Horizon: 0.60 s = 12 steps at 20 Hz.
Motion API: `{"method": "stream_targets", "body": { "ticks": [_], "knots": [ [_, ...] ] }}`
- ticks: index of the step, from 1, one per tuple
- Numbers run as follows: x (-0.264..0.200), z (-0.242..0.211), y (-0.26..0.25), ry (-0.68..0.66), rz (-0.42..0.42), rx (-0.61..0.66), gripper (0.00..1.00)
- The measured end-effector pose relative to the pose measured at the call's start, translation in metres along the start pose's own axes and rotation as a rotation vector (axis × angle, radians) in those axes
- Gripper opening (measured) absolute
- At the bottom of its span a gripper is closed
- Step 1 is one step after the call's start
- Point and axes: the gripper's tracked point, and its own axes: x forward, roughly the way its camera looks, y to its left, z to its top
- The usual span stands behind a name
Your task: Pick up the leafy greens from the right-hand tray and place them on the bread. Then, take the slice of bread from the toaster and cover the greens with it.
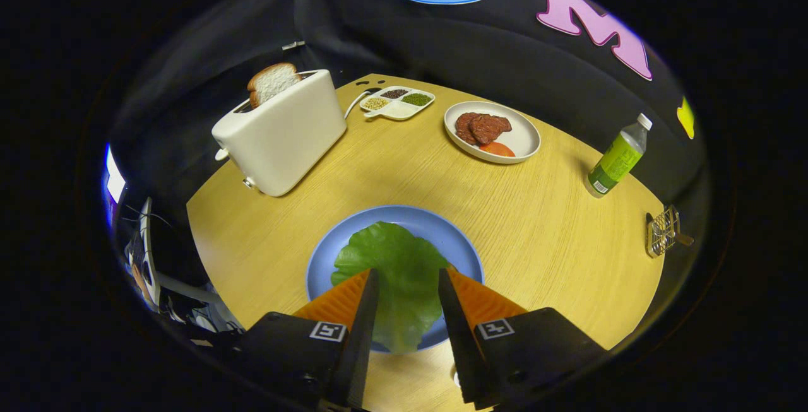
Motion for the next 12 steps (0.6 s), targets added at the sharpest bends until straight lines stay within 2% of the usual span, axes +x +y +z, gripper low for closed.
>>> {"method": "stream_targets", "body": {
  "ticks": [6, 12],
  "knots": [
    [-0.028, 0.038, 0.018, -0.11, 0.004, 0.039, 0.61],
    [-0.063, 0.139, 0.086, -0.28, 0.077, 0.039, 0.6]
  ]
}}
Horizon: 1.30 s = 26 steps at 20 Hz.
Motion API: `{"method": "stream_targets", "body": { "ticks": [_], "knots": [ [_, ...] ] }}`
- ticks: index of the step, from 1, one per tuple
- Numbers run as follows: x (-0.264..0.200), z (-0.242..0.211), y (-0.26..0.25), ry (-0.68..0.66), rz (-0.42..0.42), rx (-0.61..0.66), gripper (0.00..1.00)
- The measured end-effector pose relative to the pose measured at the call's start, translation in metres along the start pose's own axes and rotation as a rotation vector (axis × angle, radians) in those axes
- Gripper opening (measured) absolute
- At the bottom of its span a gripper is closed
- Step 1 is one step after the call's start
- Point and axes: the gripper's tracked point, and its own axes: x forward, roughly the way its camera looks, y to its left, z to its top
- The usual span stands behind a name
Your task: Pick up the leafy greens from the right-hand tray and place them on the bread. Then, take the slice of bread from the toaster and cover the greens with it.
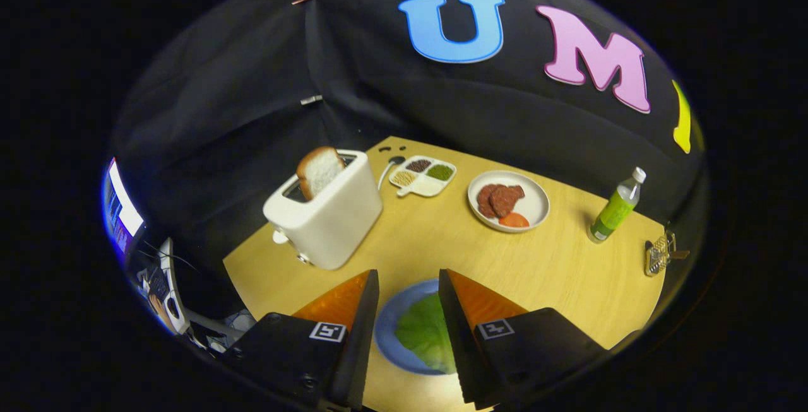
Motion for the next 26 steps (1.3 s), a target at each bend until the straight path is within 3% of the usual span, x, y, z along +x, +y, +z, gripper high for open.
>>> {"method": "stream_targets", "body": {
  "ticks": [3, 6, 13, 17, 26],
  "knots": [
    [0.016, 0.047, 0.044, -0.05, 0.046, -0.002, 0.6],
    [0.041, 0.075, 0.074, -0.062, 0.034, -0.023, 0.6],
    [0.121, 0.091, 0.131, 0.011, 0.031, 0.017, 0.6],
    [0.161, 0.085, 0.138, 0.057, -0.006, 0.028, 0.6],
    [0.222, 0.069, 0.111, 0.165, -0.187, 0.034, 0.61]
  ]
}}
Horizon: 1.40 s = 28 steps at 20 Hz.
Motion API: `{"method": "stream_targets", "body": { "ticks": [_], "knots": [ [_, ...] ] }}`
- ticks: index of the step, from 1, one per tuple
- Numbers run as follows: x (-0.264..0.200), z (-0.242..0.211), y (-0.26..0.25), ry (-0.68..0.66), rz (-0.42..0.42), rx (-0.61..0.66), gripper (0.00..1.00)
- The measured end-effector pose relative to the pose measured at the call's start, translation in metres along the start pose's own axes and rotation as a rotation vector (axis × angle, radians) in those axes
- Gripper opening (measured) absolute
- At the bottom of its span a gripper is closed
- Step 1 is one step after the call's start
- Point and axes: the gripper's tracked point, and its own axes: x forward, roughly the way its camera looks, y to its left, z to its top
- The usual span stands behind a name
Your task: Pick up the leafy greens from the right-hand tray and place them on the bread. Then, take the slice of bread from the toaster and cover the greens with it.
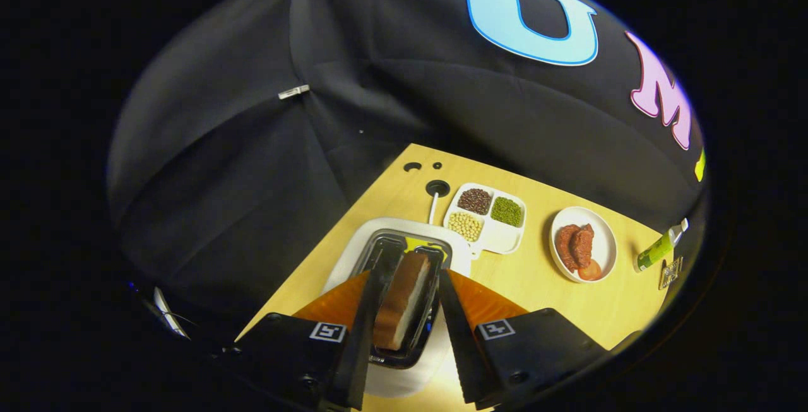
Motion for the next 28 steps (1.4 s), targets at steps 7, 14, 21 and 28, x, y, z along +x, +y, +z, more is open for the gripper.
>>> {"method": "stream_targets", "body": {
  "ticks": [7, 14, 21, 28],
  "knots": [
    [-0.001, -0.006, -0.004, 0.011, 0.019, 0.066, 0.16],
    [-0.054, 0.032, -0.019, -0.119, 0.107, 0.158, 0.14],
    [-0.132, 0.048, -0.07, -0.257, 0.144, 0.227, 0.14],
    [-0.173, -0.015, -0.165, -0.272, 0.024, 0.261, 0.14]
  ]
}}
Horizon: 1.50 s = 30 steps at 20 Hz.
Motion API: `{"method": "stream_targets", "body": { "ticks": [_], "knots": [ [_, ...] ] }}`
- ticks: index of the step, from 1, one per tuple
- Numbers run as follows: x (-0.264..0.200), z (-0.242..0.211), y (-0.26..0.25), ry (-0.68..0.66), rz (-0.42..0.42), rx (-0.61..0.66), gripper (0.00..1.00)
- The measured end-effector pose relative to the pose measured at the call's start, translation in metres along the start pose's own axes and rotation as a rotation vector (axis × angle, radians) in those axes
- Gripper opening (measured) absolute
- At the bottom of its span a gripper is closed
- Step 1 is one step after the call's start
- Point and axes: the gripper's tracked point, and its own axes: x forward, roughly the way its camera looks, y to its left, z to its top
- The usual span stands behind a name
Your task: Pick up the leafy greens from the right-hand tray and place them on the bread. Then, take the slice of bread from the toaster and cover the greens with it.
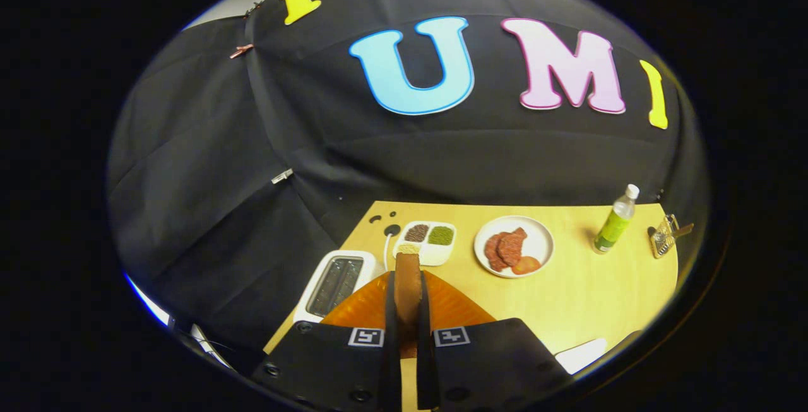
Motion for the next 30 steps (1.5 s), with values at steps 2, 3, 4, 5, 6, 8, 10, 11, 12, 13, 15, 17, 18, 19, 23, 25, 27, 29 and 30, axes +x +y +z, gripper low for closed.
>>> {"method": "stream_targets", "body": {
  "ticks": [2, 3, 4, 5, 6, 8, 10, 11, 12, 13, 15, 17, 18, 19, 23, 25, 27, 29, 30],
  "knots": [
    [-0.011, -0.017, -0.028, 0.009, -0.036, 0.027, 0.14],
    [-0.015, -0.026, -0.04, 0.015, -0.049, 0.041, 0.14],
    [-0.018, -0.037, -0.052, 0.024, -0.063, 0.054, 0.14],
    [-0.021, -0.047, -0.062, 0.031, -0.076, 0.07, 0.14],
    [-0.022, -0.06, -0.073, 0.041, -0.092, 0.088, 0.14],
    [-0.022, -0.086, -0.089, 0.066, -0.116, 0.122, 0.14],
    [-0.018, -0.111, -0.099, 0.089, -0.125, 0.153, 0.14],
    [-0.015, -0.123, -0.101, 0.1, -0.124, 0.176, 0.14],
    [-0.011, -0.133, -0.102, 0.106, -0.121, 0.206, 0.14],
    [-0.007, -0.141, -0.102, 0.11, -0.116, 0.236, 0.14],
    [0.002, -0.155, -0.1, 0.114, -0.102, 0.286, 0.14],
    [0.011, -0.165, -0.102, 0.112, -0.097, 0.323, 0.14],
    [0.014, -0.171, -0.106, 0.115, -0.104, 0.337, 0.14],
    [0.016, -0.178, -0.111, 0.122, -0.113, 0.347, 0.14],
    [0.014, -0.195, -0.143, 0.129, -0.174, 0.359, 0.15],
    [0.011, -0.21, -0.156, 0.179, -0.196, 0.352, 0.24],
    [0.013, -0.221, -0.166, 0.199, -0.217, 0.349, 0.34],
    [0.01, -0.229, -0.177, 0.22, -0.239, 0.321, 0.51],
    [0.009, -0.234, -0.183, 0.237, -0.251, 0.295, 0.55]
  ]
}}
